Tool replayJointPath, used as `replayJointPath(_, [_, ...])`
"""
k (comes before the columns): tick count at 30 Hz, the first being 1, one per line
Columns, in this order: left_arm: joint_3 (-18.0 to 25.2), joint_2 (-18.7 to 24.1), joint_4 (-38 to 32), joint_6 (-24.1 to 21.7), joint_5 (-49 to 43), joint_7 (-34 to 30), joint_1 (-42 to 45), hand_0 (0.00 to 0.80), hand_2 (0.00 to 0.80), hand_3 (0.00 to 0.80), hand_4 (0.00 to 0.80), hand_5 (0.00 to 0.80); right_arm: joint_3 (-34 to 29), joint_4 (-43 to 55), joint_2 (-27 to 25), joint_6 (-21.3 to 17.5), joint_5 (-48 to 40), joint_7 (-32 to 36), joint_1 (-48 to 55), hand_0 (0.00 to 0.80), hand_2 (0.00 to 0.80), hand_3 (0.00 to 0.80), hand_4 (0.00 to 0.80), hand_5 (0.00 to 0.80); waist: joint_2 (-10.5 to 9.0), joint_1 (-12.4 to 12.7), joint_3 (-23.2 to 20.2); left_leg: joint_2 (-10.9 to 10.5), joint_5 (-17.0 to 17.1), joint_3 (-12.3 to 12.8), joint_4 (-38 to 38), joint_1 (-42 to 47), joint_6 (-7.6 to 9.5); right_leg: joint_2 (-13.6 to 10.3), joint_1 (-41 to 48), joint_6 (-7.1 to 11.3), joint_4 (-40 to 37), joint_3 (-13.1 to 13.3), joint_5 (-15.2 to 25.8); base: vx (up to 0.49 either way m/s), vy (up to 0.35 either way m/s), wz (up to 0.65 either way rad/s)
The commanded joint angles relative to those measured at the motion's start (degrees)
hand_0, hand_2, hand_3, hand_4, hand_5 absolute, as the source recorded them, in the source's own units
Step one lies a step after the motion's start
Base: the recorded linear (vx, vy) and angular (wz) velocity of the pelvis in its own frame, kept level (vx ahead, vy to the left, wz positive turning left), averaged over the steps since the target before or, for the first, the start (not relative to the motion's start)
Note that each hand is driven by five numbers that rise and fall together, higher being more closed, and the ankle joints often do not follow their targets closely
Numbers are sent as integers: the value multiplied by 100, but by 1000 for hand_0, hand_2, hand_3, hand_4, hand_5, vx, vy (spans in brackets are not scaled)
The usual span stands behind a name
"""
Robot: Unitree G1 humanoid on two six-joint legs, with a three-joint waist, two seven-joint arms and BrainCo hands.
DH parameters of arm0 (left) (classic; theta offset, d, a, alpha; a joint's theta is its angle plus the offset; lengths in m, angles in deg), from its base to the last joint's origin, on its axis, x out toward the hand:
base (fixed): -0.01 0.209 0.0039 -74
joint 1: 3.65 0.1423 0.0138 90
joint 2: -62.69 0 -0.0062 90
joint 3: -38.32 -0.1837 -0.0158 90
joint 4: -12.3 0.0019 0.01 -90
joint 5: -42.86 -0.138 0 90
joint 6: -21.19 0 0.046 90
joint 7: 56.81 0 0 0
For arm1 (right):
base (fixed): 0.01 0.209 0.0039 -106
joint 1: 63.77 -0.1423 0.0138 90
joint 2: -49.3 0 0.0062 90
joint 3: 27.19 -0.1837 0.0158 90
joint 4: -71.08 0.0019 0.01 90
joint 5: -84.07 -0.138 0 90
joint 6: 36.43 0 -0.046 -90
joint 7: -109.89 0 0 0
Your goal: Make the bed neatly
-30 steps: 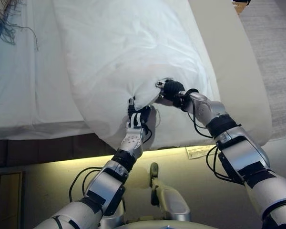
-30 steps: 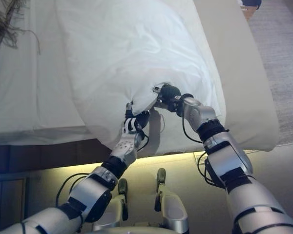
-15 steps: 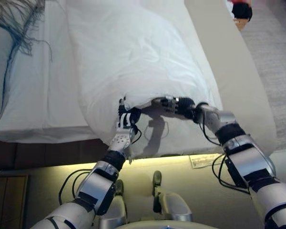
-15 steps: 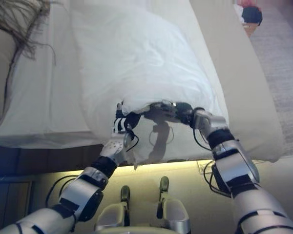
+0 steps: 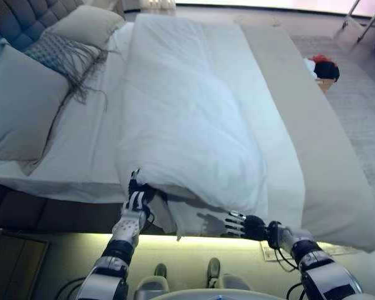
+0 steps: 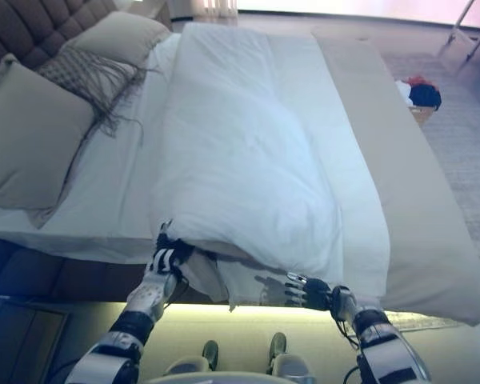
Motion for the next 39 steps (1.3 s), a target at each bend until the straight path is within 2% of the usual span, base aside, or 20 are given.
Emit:
replayJointPath(1, [284, 335, -367, 88, -490, -655, -164, 800, 800, 800, 800, 800, -328, -389, -39, -377, -414, -249, 24, 0, 0, 0, 0, 0, -93, 352, -327, -53, 116, 14, 23, 16, 58, -597, 339, 526, 405, 124, -182, 48, 28, 14])
replayJointPath(9, [993, 942, -161, 665, -1430, -1212, 747, 800, 800, 800, 800, 800, -1088, -552, -216, -596, -673, -407, 357, 0, 0, 0, 0, 0, 3, 572, -393, -100, 81, -102, 23, 106, 112, -608, 488, 520, 385, 35, -226, 36, 30, 9])
replayJointPath(12, [1220, 1138, 53, 645, -1513, -1340, 975, 800, 800, 800, 800, 800, -1213, -570, -282, -589, -719, -393, 395, 0, 0, 0, 0, 0, 24, 618, -409, -115, 76, -121, 23, 113, 119, -619, 512, 524, 362, 6, -228, -2, 47, 3])
replayJointPath(16, [1790, 1433, 627, 744, -1391, -1572, 1203, 800, 800, 800, 800, 800, -1385, -830, -379, -651, -771, -264, 388, 0, 0, 0, 0, 0, 55, 706, -425, -145, 71, -148, 26, 107, 139, -643, 519, 535, 360, -41, -249, -13, 52, 1])
replayJointPath(22, [2354, 1677, 1148, 850, -1673, -1987, 1483, 800, 800, 800, 800, 800, -1499, -945, -438, -692, -838, -289, 389, 0, 0, 0, 0, 0, 90, 774, -409, -170, 59, -160, 34, 76, 160, -666, 488, 533, 361, -54, -275, -19, 55, 1])
replayJointPath(26, [2319, 1773, 1346, 793, -2251, -2398, 1630, 800, 800, 800, 800, 800, -1548, -1021, -514, -717, -862, -279, 417, 0, 0, 0, 0, 0, 137, 803, -373, -184, 51, -177, 36, 46, 167, -685, 455, 542, 354, -76, -275, -27, 68, 0])
replayJointPath(30, [2292, 1867, 1428, 874, -2288, -2603, 1613, 800, 800, 800, 800, 800, -1552, -1086, -616, -741, -780, -204, 427, 0, 0, 0, 0, 0, 179, 785, -332, -180, 27, -150, 53, 25, 163, -709, 406, 542, 380, -79, -301, -23, 100, 1])
replayJointPath(34, [2141, 1696, 1302, 767, -2183, -2657, 1641, 800, 800, 800, 800, 800, -1606, -1064, -682, -825, -789, -225, 389, 0, 0, 0, 0, 0, 232, 764, -158, -184, -18, -115, 122, -53, 166, -764, 272, 522, 428, -29, -323, -71, 159, 1])
replayJointPath(39, [2164, 1612, 1310, 678, -2257, -2706, 1681, 800, 800, 800, 800, 800, -1673, -1021, -773, -806, -731, -149, 372, 0, 0, 0, 0, 0, 250, 756, -38, -201, -49, -86, 150, -125, 171, -798, 175, 534, 416, 1, -303, -79, 130, 0])
